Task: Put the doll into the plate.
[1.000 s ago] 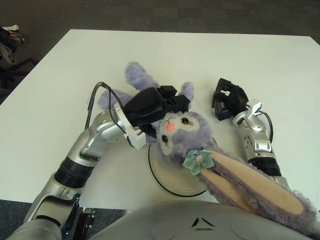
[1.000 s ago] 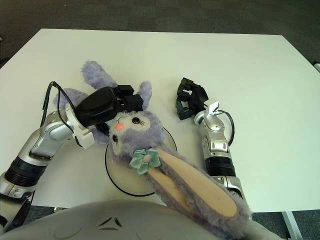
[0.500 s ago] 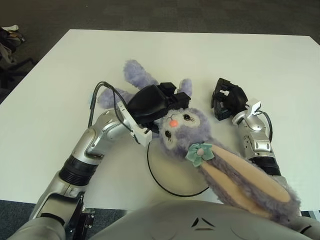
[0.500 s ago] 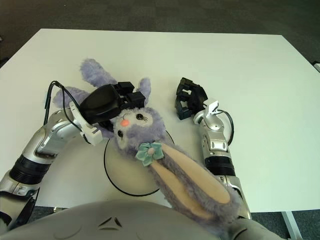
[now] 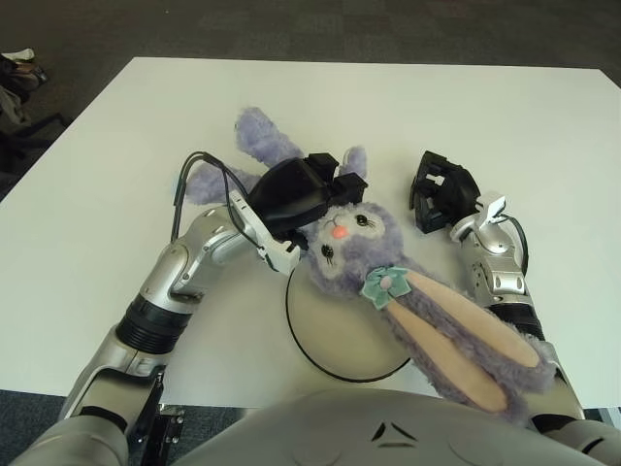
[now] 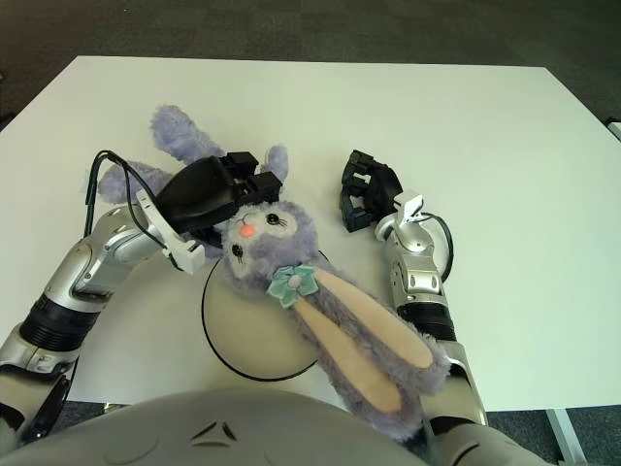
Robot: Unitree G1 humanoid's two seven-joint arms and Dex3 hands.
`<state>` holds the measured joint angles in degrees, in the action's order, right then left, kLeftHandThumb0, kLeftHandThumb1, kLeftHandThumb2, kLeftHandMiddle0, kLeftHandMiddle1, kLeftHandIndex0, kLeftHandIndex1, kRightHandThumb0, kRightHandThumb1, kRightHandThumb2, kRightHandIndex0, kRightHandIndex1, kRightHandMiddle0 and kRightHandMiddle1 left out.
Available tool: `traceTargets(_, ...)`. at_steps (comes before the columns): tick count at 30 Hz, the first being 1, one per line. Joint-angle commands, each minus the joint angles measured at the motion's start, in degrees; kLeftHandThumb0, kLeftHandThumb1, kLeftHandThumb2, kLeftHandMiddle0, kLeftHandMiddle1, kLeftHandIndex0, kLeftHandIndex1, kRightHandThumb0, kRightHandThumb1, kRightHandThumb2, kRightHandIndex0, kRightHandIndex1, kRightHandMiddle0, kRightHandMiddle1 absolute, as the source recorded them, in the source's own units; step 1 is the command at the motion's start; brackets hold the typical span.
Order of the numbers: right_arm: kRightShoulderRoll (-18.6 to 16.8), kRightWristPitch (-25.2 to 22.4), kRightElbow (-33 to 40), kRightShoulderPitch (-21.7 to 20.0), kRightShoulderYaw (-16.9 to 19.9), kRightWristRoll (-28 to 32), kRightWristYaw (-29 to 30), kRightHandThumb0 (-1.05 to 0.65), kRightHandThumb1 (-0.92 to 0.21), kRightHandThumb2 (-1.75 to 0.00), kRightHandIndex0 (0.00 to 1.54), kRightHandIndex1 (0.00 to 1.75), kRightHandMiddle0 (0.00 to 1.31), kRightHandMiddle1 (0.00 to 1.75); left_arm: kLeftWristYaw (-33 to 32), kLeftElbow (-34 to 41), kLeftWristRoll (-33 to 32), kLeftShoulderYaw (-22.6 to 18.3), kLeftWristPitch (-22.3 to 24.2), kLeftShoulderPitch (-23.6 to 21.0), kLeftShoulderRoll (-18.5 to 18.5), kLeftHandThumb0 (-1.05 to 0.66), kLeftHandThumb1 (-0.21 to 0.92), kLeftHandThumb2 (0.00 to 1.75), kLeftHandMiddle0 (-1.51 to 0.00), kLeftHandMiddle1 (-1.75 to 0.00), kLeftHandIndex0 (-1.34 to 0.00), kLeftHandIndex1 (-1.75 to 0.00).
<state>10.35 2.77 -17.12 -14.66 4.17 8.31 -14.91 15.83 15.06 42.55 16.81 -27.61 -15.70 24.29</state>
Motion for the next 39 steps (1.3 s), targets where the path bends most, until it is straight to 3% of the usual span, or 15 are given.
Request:
traceTargets(1,-0.3,-3.1,-2.9,2.6,-0.3,-0.7,0.5,-0.01,0.07,-1.75,0.91,1.71,0.68,1.75,-2.2,-0.5,1.1,0.0,0.6,-1.4,-0.9,0.0,0.03,1.64,-0.83,-1.73,-0.59,-1.75)
traceTargets(3,-0.2,-3.0,-3.2,2.6,-0.2,-0.7,0.4,-0.01,0.07,-1.75,0.91,1.7,0.68,1.75,-3.1,-0.7,2.1,-0.2,0.7,-2.2,-1.1,-0.01,-0.05,1.69,-0.9,-1.74,-0.7,-1.64)
traceTargets(6,-0.1,-3.0,-3.5,2.4,0.0,-0.5,0.2,-0.01,0.07,-1.75,0.91,1.7,0.68,1.75,-4.3,-0.9,4.1,-0.3,0.8,-3.5,-1.3,0.0,0.12,1.53,-0.68,-1.74,-0.61,-1.71)
traceTargets(11,0.2,-3.5,-3.8,2.3,0.2,-0.1,-0.7,-0.01,0.07,-1.75,0.9,1.71,0.69,1.75,-5.9,-0.9,6.2,-0.2,0.9,-4.2,-1.5,0.0,0.2,1.45,-0.59,-1.75,-0.57,-1.73)
traceTargets(25,1.3,-3.2,-3.4,2.4,-0.6,-1.3,-1.6,-0.01,0.06,-1.75,0.89,1.75,0.68,1.74,-9.4,1.0,6.9,-0.1,0.7,-4.9,-2.4,0.0,0.2,1.45,-0.58,-1.75,-0.57,-1.74)
traceTargets(39,1.2,-7.6,-2.5,1.9,0.4,0.2,-1.2,-0.01,0.08,-1.74,0.93,1.67,0.68,1.75,-8.8,1.4,6.2,0.4,-0.8,-7.5,-2.1,0.0,0.21,1.45,-0.58,-1.75,-0.57,-1.73)
